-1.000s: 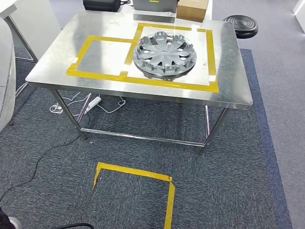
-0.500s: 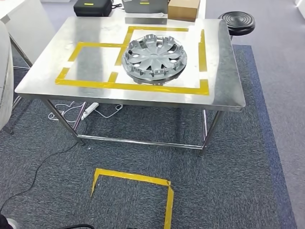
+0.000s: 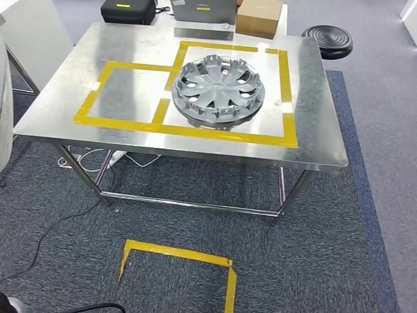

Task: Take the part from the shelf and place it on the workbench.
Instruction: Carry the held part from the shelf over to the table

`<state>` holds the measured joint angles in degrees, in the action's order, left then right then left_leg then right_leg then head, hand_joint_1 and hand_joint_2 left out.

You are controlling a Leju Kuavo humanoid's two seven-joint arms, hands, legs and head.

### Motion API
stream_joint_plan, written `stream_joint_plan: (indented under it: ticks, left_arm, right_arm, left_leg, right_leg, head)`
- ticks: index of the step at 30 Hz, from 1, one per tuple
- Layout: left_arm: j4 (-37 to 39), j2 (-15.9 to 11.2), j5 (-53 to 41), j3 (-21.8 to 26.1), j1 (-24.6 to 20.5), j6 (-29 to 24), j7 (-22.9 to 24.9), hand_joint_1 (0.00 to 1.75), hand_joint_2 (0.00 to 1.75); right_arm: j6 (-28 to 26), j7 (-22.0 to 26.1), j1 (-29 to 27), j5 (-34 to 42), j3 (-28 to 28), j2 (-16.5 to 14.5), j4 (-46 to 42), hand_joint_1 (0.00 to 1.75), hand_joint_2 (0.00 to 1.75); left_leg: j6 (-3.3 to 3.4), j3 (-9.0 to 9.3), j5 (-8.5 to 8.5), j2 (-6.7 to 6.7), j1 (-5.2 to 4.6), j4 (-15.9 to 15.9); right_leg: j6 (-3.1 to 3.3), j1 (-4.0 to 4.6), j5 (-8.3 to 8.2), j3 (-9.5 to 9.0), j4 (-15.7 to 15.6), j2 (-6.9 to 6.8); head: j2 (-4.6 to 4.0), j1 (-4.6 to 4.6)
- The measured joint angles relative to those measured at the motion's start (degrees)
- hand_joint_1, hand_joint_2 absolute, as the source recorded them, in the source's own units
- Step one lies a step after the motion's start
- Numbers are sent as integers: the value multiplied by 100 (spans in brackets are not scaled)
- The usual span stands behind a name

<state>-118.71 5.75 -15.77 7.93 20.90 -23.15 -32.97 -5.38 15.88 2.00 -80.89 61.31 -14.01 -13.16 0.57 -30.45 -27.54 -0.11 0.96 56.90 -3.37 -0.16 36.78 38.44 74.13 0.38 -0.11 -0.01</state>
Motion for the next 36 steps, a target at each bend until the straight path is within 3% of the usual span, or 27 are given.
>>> stream_joint_plan:
  ticks: [1, 2, 4, 6, 7, 10, 12, 14, 15, 16, 17, 20, 21, 25, 26, 29, 31, 32, 33, 34, 36]
  left_arm:
    - [0, 2, 0, 0, 1, 1, -1, 168, 175]
    - [0, 5, 1, 1, 2, 1, -1, 168, 175]
    - [0, 8, 1, 3, 3, 2, -2, 168, 175]
    - [-6, 8, 2, 5, 2, 1, -3, 168, 175]
    - [-10, 10, 2, 6, 1, -1, -4, 168, 175]
    - [-17, 11, 2, 8, -7, -9, -7, 168, 175]
    - [-17, 9, 3, 10, -13, -14, -8, 168, 175]
    - [-17, 9, 3, 13, -14, -18, -9, 168, 175]
    - [-17, 10, 3, 15, -12, -20, -8, 168, 175]
    - [-17, 10, 3, 15, -12, -22, -8, 168, 175]
    - [-17, 10, 3, 16, -12, -26, -8, 168, 175]
    - [-18, 10, 7, 16, -10, -34, -13, 168, 175]
    - [-19, 10, 10, 16, -6, -34, -16, 168, 175]
    - [-26, 15, 16, 19, 2, -41, -34, 168, 175]
    - [-27, 17, 16, 19, 3, -42, -37, 168, 175]
    - [-28, 23, 16, 20, 8, -40, -39, 168, 175]
    - [-28, 26, 16, 20, 10, -39, -39, 168, 175]
    - [-28, 26, 16, 20, 10, -40, -39, 168, 175]
    - [-28, 26, 16, 20, 10, -40, -39, 168, 175]
    - [-28, 28, 15, 20, 10, -42, -39, 168, 175]
    - [-32, 30, 14, 20, 11, -52, -45, 168, 175]
  right_arm:
    - [0, 3, 11, -1, -1, 0, 0, 0, 175]
    - [0, -1, 15, -2, -2, 0, 0, 0, 175]
    - [1, -7, -3, -2, -3, -4, 7, 0, 175]
    - [2, -14, -9, -2, -3, -13, 21, 0, 175]
    - [1, -18, -1, -2, -3, -18, 28, 0, 175]
    - [-4, -26, 2, -4, -2, -17, 28, 0, 175]
    - [-4, -27, -18, -5, -1, -17, 28, 0, 175]
    - [-4, -27, -31, -5, 0, -17, 28, 0, 175]
    - [-3, -27, -35, -5, 0, -17, 28, 0, 175]
    - [-3, -27, -43, -5, 1, -17, 28, 0, 175]
    - [-2, -27, -50, -5, 1, -17, 28, 0, 175]
    - [-1, -28, -60, -5, 1, -17, 30, 0, 175]
    - [-1, -29, -58, -5, 1, -17, 30, 0, 175]
    - [-1, -29, -50, -3, 1, -17, 31, 0, 175]
    - [0, -28, -45, -3, 0, -17, 31, 0, 175]
    - [0, -16, -19, 0, -1, -17, 31, 0, 175]
    - [-1, -13, 7, -1, -2, -17, 31, 0, 175]
    - [0, -18, 18, -2, -3, -17, 31, 0, 175]
    - [0, -24, 16, -3, -4, -17, 31, 0, 175]
    - [1, -30, 5, -3, -5, -17, 31, 0, 175]
    - [2, -35, -8, -3, -5, -17, 31, 0, 175]
  left_leg:
    - [-9, 80, -60, -1, 8, 0]
    - [-23, 176, -128, -3, 18, 0]
    - [-74, 342, -272, -10, 26, 4]
    - [-141, 417, -368, -15, 6, -22]
    - [-177, 450, -379, -16, -2, -28]
    - [-277, 399, -305, -5, -1, 203]
    - [-303, 41, -388, 3, -4, 782]
    - [-304, -452, -686, 3, -8, 1373]
    - [-297, -633, -798, 3, -10, 1510]
    - [-285, -734, -800, 3, -13, 1498]
    - [-262, -756, -658, 3, -19, 1334]
    - [-174, -638, 126, 5, -60, 460]
    - [-155, -611, 250, 4, -72, 286]
    - [-39, -465, 219, -31, -54, 157]
    - [-2, -404, 202, -30, -48, 156]
    - [46, -273, 100, -27, -46, 158]
    - [47, -155, -6, -29, -46, 159]
    - [44, -73, -66, -32, -46, 159]
    - [36, 16, -129, -35, -46, 158]
    - [20, 105, -195, -39, -47, 157]
    - [-37, 229, -311, -46, -53, 152]
  right_leg:
    - [-5, -1, -21, 76, -52, -3]
    - [-7, -4, -182, 65, -283, -7]
    - [-4, -18, -801, -38, -942, -39]
    - [64, -19, -1199, -107, -1313, -64]
    - [120, -14, -1231, -114, -1350, -65]
    - [255, -31, -1186, -243, -1386, -16]
    - [319, -43, -1110, -357, -1407, -4]
    - [356, -34, -1028, -438, -1409, 11]
    - [363, -27, -984, -483, -1409, 23]
    - [364, -22, -938, -538, -1409, 35]
    - [360, -19, -889, -606, -1409, 44]
    - [300, 1, -722, -779, -1405, 57]
    - [265, 11, -661, -805, -1421, 58]
    - [118, 20, -558, -951, -1351, 40]
    - [88, 17, -487, -881, -1201, 29]
    - [30, 11, -112, -271, -235, 8]
    - [24, 12, 43, 38, 29, 2]
    - [28, 12, -36, 63, -108, 0]
    - [40, 13, -250, 16, -391, -1]
    - [59, 15, -578, -45, -731, -8]
    - [128, 34, -985, -159, -1183, -31]
  head:
    - [0, 1]
    - [0, 2]
    - [0, 17]
    - [0, 18]
    - [-1, 20]
    - [-2, -6]
    - [-2, -24]
    - [-2, -38]
    - [-2, -42]
    - [-2, -44]
    - [-2, -45]
    - [-2, -61]
    - [-2, -67]
    - [-1, -54]
    - [-1, -40]
    - [1, -15]
    - [0, -12]
    - [0, -13]
    - [0, -11]
    - [0, -9]
    - [0, -8]
